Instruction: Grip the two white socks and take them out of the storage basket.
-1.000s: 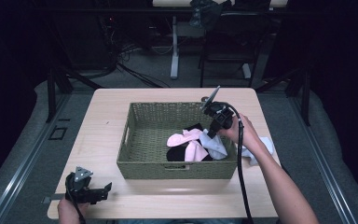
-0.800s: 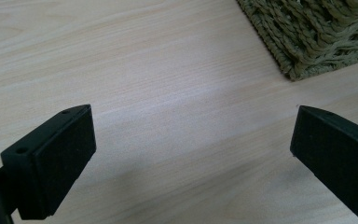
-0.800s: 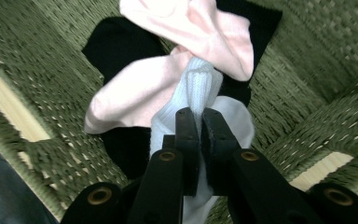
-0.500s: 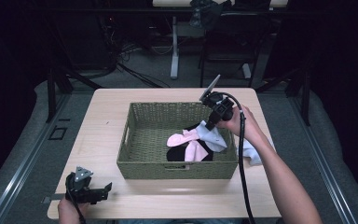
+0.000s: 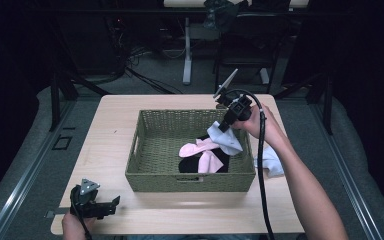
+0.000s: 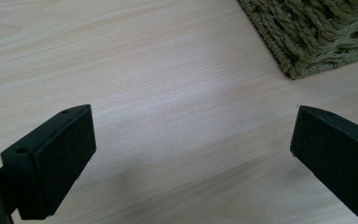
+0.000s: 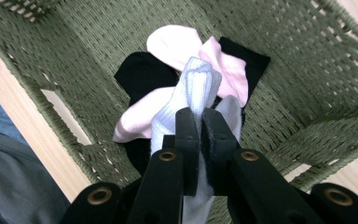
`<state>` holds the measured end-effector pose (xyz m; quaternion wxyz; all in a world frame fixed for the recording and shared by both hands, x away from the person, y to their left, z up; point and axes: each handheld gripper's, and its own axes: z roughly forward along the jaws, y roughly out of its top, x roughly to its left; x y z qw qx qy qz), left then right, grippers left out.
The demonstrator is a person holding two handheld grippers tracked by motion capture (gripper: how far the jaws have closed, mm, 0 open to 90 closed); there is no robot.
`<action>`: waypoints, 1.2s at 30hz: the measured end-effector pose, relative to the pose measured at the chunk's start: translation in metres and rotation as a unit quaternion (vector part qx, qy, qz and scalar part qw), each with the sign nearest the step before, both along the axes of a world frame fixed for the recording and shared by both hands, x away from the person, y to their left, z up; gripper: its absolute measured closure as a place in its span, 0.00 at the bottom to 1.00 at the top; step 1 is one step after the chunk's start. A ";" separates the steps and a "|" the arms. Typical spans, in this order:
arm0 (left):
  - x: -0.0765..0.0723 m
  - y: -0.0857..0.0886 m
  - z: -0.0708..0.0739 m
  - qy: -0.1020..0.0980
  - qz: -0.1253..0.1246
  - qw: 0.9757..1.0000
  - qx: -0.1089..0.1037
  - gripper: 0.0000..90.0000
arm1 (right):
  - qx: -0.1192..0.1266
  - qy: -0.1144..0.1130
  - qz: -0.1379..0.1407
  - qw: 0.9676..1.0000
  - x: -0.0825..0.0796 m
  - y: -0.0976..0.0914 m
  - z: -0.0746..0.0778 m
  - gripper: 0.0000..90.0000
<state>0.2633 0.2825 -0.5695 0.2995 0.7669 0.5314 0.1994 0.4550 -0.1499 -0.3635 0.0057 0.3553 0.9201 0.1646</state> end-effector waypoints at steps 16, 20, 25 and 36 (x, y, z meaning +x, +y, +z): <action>0.000 0.000 0.000 0.000 0.000 1.000 0.000 0.00 | 0.011 -0.035 -0.006 0.999 0.003 -0.006 0.049 0.95; 0.001 0.000 0.000 0.000 0.002 1.000 -0.001 0.00 | 0.020 -0.044 -0.017 0.999 0.000 -0.016 0.061 0.95; 0.002 -0.001 -0.001 0.002 -0.002 1.000 0.000 0.00 | 0.022 -0.057 -0.032 0.998 -0.005 -0.036 0.073 0.95; 0.001 0.000 0.000 0.002 -0.001 1.000 0.002 0.00 | 0.019 -0.060 -0.076 0.995 -0.012 -0.082 0.072 0.95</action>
